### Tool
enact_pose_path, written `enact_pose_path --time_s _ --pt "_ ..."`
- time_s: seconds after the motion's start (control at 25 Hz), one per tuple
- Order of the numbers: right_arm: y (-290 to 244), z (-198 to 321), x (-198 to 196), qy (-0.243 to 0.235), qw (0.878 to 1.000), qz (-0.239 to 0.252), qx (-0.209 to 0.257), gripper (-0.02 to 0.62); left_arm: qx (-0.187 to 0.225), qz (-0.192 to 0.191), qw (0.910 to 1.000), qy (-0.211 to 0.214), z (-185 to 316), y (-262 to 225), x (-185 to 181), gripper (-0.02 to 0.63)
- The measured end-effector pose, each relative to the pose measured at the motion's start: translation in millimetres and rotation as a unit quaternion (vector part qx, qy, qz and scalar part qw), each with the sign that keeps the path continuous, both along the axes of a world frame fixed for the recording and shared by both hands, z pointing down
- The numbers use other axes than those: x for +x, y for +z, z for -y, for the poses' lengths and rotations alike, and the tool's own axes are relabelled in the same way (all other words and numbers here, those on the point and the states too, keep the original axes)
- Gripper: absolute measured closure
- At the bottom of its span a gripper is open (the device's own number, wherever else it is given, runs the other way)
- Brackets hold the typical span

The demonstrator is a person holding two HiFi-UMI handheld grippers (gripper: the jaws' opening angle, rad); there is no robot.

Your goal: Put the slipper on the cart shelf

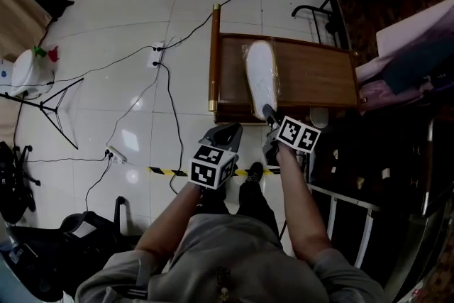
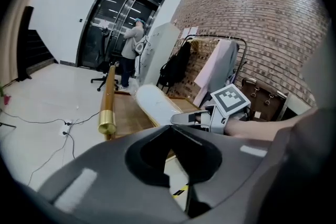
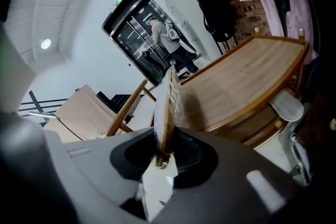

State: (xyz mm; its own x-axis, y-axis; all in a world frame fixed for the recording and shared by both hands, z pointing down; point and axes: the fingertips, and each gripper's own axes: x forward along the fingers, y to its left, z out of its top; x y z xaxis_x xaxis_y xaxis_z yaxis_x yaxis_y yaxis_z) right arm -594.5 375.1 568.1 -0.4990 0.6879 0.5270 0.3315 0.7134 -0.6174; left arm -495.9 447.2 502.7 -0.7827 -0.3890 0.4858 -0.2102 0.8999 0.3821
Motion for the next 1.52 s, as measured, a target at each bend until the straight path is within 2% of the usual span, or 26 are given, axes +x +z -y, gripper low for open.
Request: enact_pose_path --time_s 0.16,0.32,0.48,0.6,0.88,1.04,1.2,1.36,1.52 --pt "-27 36 14 0.035 0.999 0.030 0.006 0.527 0.007 0.017 0.9984 0.053 25 -10 -5 0.598" --pt "-44 80 38 0.080 0.995 0.048 0.016 0.528 0.006 0.033 0.9918 0.123 62 -21 -6 0.598" --pt "-60 122 69 0.134 0.989 0.061 0.020 0.528 0.007 0.047 0.9793 0.197 105 -35 1 0.598" --pt "-72 144 97 0.153 0.985 0.070 0.028 0.528 0.012 0.046 0.9698 0.239 137 -39 12 0.598" --pt "-87 221 175 0.215 0.971 0.080 0.065 0.528 0.027 0.038 0.9500 0.309 220 -40 38 0.598" --pt "-94 267 229 0.263 0.958 0.085 0.074 0.528 0.024 0.041 0.9362 0.348 264 -42 70 0.598" --pt "-97 302 290 0.298 0.947 0.083 0.085 0.527 0.024 0.049 0.9210 0.386 302 -52 117 0.598" --pt "-94 332 353 0.336 0.935 0.075 0.091 0.527 0.018 0.054 0.9021 0.428 336 -57 170 0.598" --pt "-89 361 420 0.380 0.918 0.063 0.096 0.526 0.017 0.056 0.8767 0.477 375 -59 229 0.598"
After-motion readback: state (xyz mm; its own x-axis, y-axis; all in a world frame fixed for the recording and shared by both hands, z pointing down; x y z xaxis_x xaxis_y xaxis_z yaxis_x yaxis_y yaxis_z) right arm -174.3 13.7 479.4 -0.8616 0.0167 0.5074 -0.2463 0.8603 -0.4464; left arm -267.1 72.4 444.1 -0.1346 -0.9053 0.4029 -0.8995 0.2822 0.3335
